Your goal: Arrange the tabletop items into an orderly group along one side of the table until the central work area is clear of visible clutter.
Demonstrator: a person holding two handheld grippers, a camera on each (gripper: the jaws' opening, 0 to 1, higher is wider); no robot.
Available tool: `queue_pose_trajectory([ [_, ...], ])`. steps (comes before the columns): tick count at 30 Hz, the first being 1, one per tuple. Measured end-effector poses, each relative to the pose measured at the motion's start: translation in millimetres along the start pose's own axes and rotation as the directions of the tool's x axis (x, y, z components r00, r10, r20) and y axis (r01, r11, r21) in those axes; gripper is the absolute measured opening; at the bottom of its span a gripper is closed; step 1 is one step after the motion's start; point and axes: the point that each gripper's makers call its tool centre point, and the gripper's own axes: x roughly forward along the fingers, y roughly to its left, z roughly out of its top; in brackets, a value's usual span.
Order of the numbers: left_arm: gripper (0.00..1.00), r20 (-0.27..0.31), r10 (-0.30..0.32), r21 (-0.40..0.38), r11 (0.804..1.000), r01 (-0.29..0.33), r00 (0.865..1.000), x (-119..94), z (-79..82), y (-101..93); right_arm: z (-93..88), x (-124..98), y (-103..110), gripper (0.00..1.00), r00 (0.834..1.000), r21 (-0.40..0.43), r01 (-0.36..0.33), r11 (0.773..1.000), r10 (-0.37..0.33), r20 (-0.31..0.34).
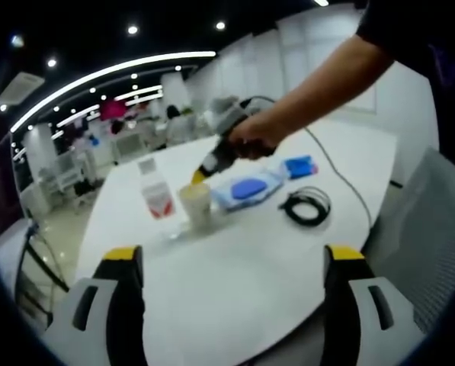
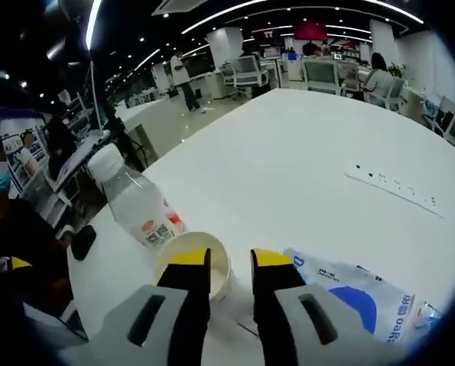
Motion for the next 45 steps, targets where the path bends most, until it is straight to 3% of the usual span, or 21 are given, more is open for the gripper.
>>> queue_pose_trajectory([
  [7, 0.96, 0.006, -0.02, 0.015, 1.0, 0.02, 1.0, 1, 1.4, -4.2, -3.0, -22, -8, 0.3, 0.999, -0.028, 0.002, 1.0, -0.001, 0.033],
  [25, 0.99, 0.001, -0.051, 0.028, 0.998, 0.051, 0.999, 6, 1.4, -10.7, -43.0, -82, -34, 0.41, 0.998, -0.156, 0.025, 0.987, -0.016, 0.058],
  [32, 0.99, 0.008, -0.062, 0.012, 0.998, 0.062, 0.998, 7, 2.5, -13.2, -65.7, -101, -32, 0.43, 1.0, -0.258, -0.001, 0.966, 0.007, 0.021],
  [34, 0.99, 0.045, -0.072, 0.001, 0.997, 0.072, 0.996, 7, 9.1, -15.1, -72.4, -105, -32, 0.44, 1.0, -0.291, -0.007, 0.957, 0.008, 0.004],
  [37, 0.99, 0.056, -0.077, -0.001, 0.997, 0.077, 0.995, 7, 11.2, -16.2, -81.6, -111, -30, 0.44, 1.0, -0.33, -0.029, 0.944, 0.025, -0.017],
  [45, 0.99, 0.054, -0.093, 0.009, 0.996, 0.093, 0.994, 8, 13.3, -20.8, -109.1, -119, -36, 0.46, 0.995, -0.449, -0.074, 0.89, 0.036, -0.093],
])
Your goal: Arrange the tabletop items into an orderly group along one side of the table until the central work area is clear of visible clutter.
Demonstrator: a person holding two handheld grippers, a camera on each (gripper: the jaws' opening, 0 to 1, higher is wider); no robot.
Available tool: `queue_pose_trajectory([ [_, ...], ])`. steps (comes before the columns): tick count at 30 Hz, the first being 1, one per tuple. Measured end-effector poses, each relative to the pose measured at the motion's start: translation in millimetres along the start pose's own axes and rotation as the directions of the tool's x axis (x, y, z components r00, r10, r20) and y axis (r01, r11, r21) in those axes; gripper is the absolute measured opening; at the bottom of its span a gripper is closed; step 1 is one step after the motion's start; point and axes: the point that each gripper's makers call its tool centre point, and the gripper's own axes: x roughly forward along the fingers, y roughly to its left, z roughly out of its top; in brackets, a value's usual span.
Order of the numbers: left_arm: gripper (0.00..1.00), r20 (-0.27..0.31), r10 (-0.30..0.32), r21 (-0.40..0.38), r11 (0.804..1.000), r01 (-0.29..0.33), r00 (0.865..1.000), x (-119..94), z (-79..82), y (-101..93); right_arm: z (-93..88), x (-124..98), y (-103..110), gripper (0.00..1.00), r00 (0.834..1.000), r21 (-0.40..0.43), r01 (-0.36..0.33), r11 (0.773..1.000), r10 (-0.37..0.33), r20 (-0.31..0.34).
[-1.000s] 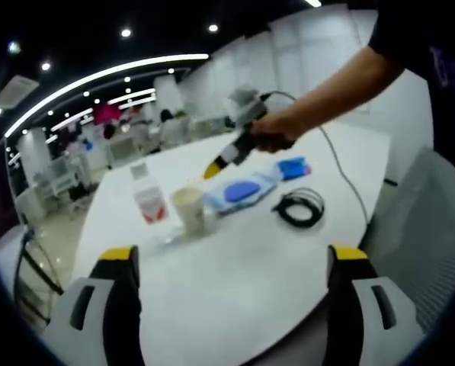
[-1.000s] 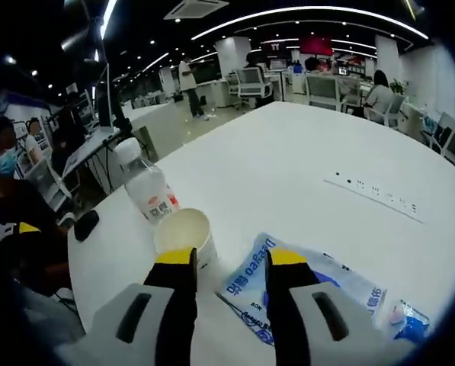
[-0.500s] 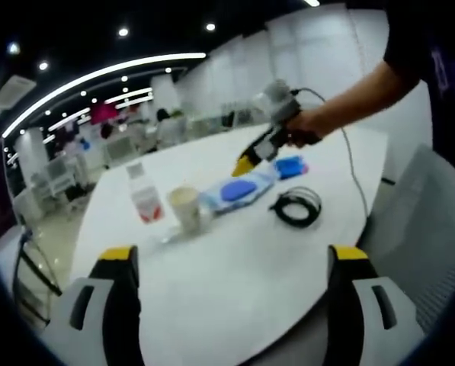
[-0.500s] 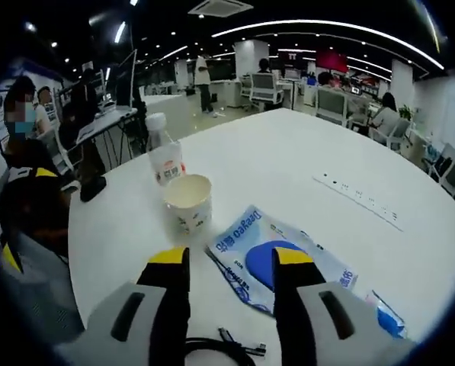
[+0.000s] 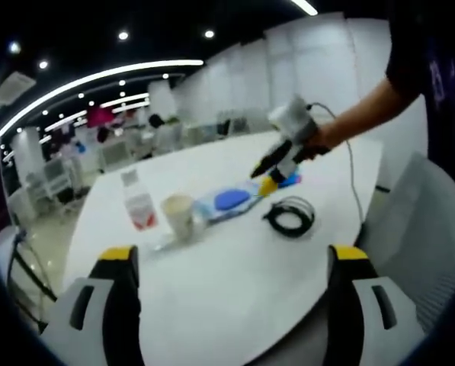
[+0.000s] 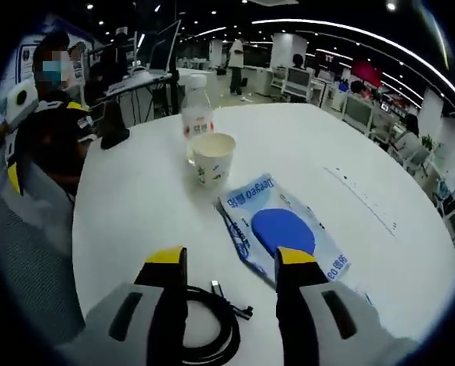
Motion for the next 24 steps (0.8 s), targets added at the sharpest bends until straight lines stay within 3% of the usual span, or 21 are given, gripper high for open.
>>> queue_pose_trajectory([
  [11, 0.99, 0.001, -0.003, 0.001, 1.0, 0.003, 1.0, -2, -0.4, -0.9, -21.1, 1, 15, 0.42, 0.995, -0.156, -0.074, 0.985, 0.064, -0.07],
  [15, 0.99, -0.002, -0.001, -0.001, 1.0, 0.001, 1.0, -2, -1.3, -0.5, -34.7, 4, 19, 0.4, 0.985, -0.227, -0.131, 0.965, 0.101, -0.14],
  [17, 0.99, -0.002, -0.002, 0.001, 1.0, 0.002, 1.0, -3, -1.7, -0.4, -41.6, 4, 18, 0.4, 0.977, -0.222, -0.137, 0.965, 0.096, -0.189],
  [24, 0.99, -0.011, -0.016, 0.009, 1.0, 0.016, 1.0, -3, -3.4, -2.0, -46.9, 7, 18, 0.36, 0.968, -0.286, -0.171, 0.943, 0.106, -0.229],
])
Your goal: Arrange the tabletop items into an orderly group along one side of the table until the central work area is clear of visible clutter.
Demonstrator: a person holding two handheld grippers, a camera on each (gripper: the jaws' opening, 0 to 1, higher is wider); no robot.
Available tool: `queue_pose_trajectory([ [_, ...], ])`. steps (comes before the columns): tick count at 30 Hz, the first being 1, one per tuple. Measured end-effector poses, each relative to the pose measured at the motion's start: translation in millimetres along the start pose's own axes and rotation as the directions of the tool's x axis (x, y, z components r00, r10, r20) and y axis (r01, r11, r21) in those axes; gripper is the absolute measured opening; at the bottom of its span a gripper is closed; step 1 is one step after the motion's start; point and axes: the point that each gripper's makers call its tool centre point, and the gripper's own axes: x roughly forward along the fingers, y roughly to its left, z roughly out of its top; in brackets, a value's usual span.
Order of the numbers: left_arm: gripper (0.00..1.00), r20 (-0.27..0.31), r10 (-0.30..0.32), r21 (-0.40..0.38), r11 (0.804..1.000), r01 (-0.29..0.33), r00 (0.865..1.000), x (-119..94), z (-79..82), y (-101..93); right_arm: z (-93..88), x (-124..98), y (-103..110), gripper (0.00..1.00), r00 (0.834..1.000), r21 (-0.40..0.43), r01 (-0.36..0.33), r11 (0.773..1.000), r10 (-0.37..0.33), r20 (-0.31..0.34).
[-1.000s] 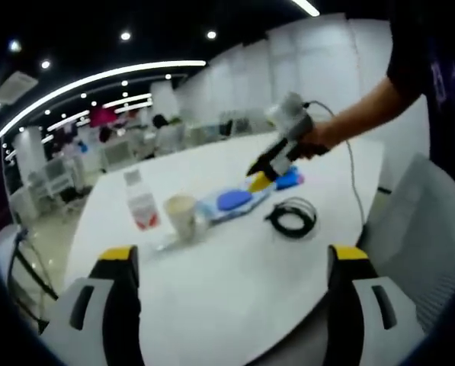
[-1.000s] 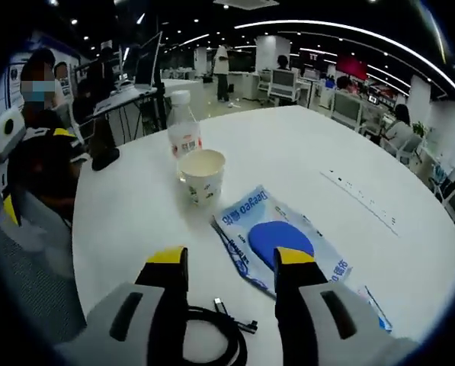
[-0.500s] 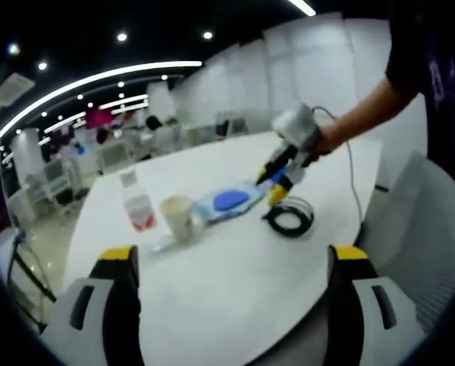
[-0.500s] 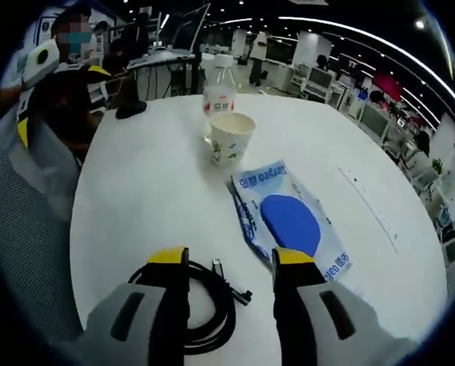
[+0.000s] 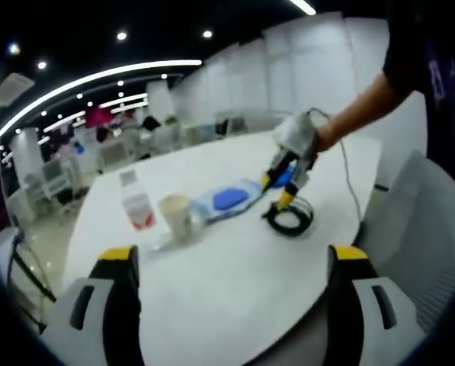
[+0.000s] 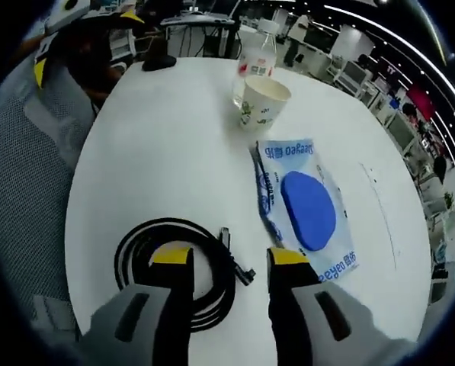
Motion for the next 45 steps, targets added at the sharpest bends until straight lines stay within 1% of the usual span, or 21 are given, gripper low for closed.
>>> queue_pose_trajectory([
  [2, 0.99, -0.008, -0.005, 0.01, 1.0, 0.005, 1.0, 0, -0.9, -1.3, -5.3, 4, -1, 0.35, 0.999, -0.006, -0.02, 1.0, 0.019, -0.031],
  [3, 0.99, -0.008, -0.004, 0.011, 1.0, 0.004, 1.0, 0, -0.7, -1.3, -6.5, 5, 0, 0.34, 0.999, -0.02, -0.034, 0.999, 0.034, -0.037],
  [4, 0.99, -0.007, -0.003, 0.008, 1.0, 0.003, 1.0, 0, -0.6, -1.1, -10.1, 5, 0, 0.32, 0.997, -0.052, -0.043, 0.998, 0.039, -0.066],
  [5, 0.99, -0.007, -0.002, 0.006, 1.0, 0.002, 1.0, 0, -0.7, -0.8, -11.6, 6, 0, 0.3, 0.996, -0.064, -0.054, 0.996, 0.048, -0.08],
  [8, 0.98, -0.015, -0.003, 0.002, 1.0, 0.003, 1.0, 0, -2.4, -0.5, -10.0, 12, 3, 0.31, 0.992, -0.069, -0.095, 0.993, 0.089, -0.085],
  [10, 0.98, -0.021, -0.009, 0.008, 1.0, 0.009, 1.0, 1, -2.9, -1.8, -8.7, 15, 5, 0.31, 0.99, -0.107, -0.119, 0.987, 0.109, -0.094],
  [11, 0.98, -0.024, -0.011, 0.013, 1.0, 0.011, 1.0, 1, -3.2, -2.4, -10.1, 17, 6, 0.3, 0.986, -0.136, -0.133, 0.982, 0.117, -0.116],
  [16, 0.97, -0.034, -0.01, 0.021, 1.0, 0.01, 0.999, 2, -4.2, -2.5, -11.1, 24, 13, 0.26, 0.976, -0.16, -0.186, 0.969, 0.164, -0.144],
  [20, 0.97, -0.029, -0.001, 0.005, 1.0, 0.001, 1.0, 1, -4.1, 0.0, -14.8, 29, 15, 0.23, 0.969, -0.161, -0.209, 0.964, 0.183, -0.165],
  [21, 0.97, -0.028, 0.002, 0.004, 1.0, -0.002, 1.0, 1, -4.1, 0.6, -16.4, 29, 19, 0.21, 0.963, -0.155, -0.232, 0.96, 0.204, -0.174],
  [22, 0.97, -0.027, 0.007, 0.003, 1.0, -0.007, 1.0, 1, -3.8, 1.6, -14.8, 29, 17, 0.2, 0.967, -0.152, -0.22, 0.964, 0.194, -0.166],
  [25, 0.97, -0.023, 0.015, -0.006, 1.0, -0.015, 1.0, 0, -3.6, 3.2, -16.4, 29, 18, 0.18, 0.962, -0.142, -0.23, 0.963, 0.204, -0.179],
  [27, 0.96, -0.023, 0.017, -0.006, 1.0, -0.017, 1.0, 0, -3.6, 3.4, -16.9, 30, 20, 0.14, 0.961, -0.132, -0.235, 0.963, 0.21, -0.18],
  [28, 0.96, -0.024, 0.016, -0.005, 1.0, -0.017, 1.0, 0, -3.7, 3.3, -16.7, 29, 21, 0.13, 0.96, -0.133, -0.238, 0.962, 0.213, -0.181],
  [34, 0.96, -0.026, 0.02, -0.015, 1.0, -0.02, 0.999, 0, -5.2, 4.7, -16.8, 29, 21, 0.12, 0.965, -0.15, -0.223, 0.963, 0.196, -0.177],
  [36, 0.95, -0.03, 0.019, -0.014, 1.0, -0.019, 0.999, 0, -5.7, 4.5, -16.1, 28, 22, 0.11, 0.968, -0.172, -0.212, 0.962, 0.183, -0.172],
  [38, 0.95, -0.027, 0.017, -0.012, 1.0, -0.018, 0.999, 1, -5.3, 4.4, -15.4, 26, 21, 0.11, 0.972, -0.165, -0.196, 0.967, 0.169, -0.165],
  [41, 0.96, -0.028, 0.009, -0.009, 1.0, -0.009, 1.0, 1, -5.6, 2.6, -10.4, 20, 19, 0.11, 0.979, -0.127, -0.171, 0.977, 0.153, -0.137],
  [45, 0.95, -0.029, -0.001, -0.008, 1.0, 0.0, 1.0, 2, -5.9, 0.7, -2.8, 8, 20, 0.1, 0.982, -0.088, -0.165, 0.982, 0.156, -0.107],
])
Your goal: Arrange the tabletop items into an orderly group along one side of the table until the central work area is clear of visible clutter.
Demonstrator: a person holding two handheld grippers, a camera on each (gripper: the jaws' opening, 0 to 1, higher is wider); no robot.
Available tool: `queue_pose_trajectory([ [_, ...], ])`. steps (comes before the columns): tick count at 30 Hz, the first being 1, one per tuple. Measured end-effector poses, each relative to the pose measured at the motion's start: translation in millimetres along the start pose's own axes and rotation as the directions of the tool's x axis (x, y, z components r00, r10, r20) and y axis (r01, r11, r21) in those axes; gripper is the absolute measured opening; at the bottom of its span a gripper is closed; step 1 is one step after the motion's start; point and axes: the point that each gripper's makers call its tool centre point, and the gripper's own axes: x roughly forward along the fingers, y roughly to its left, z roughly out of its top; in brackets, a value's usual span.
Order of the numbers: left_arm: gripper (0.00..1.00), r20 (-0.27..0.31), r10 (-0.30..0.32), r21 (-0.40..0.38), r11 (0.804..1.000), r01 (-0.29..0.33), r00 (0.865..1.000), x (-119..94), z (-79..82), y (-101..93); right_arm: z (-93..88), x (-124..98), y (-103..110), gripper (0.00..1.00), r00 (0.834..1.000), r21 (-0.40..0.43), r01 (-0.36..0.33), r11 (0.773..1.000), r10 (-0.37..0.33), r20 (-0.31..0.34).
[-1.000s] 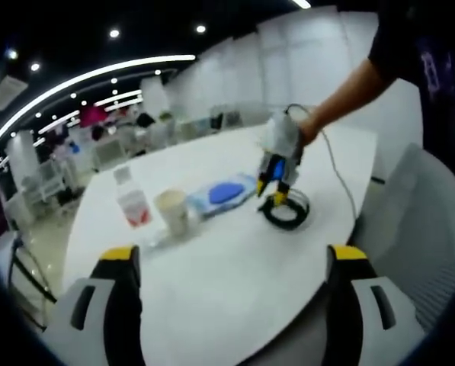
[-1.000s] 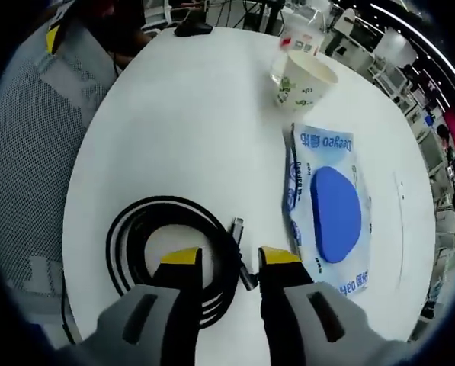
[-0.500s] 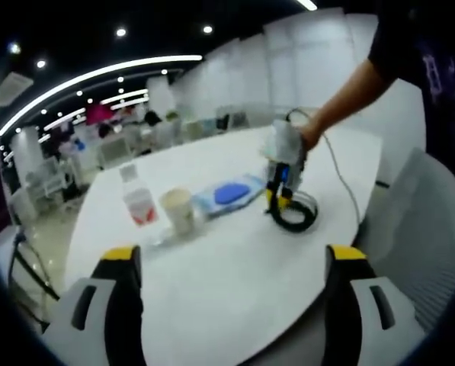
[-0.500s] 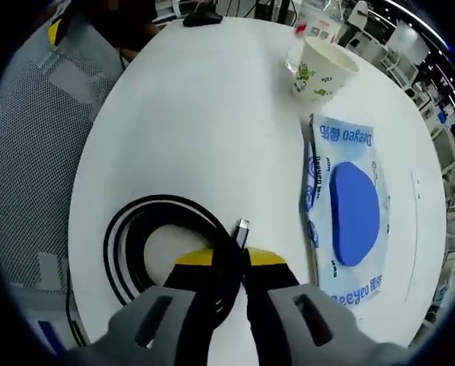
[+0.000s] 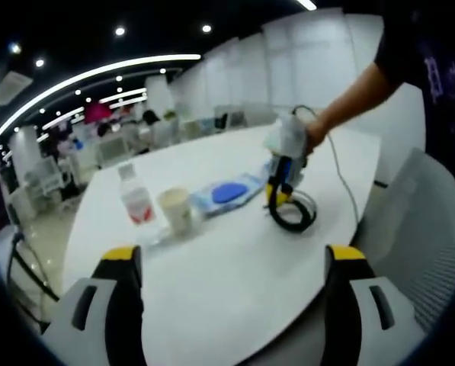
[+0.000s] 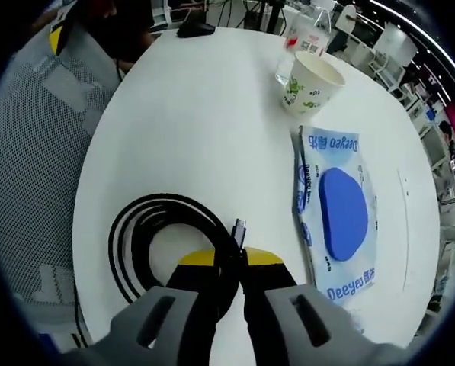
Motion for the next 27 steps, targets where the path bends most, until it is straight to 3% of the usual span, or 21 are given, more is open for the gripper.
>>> queue_pose_trajectory([
  [16, 0.95, 0.012, -0.017, 0.015, 1.0, 0.017, 1.0, 0, 3.1, -5.2, -11.3, -36, 4, 0.09, 1.0, 0.122, -0.003, 0.993, 0.001, 0.01],
  [27, 0.95, 0.016, -0.016, 0.011, 1.0, 0.016, 1.0, 0, 3.6, -5.2, -49.1, -39, -21, 0.1, 0.998, 0.195, 0.048, 0.98, -0.038, -0.054],
])
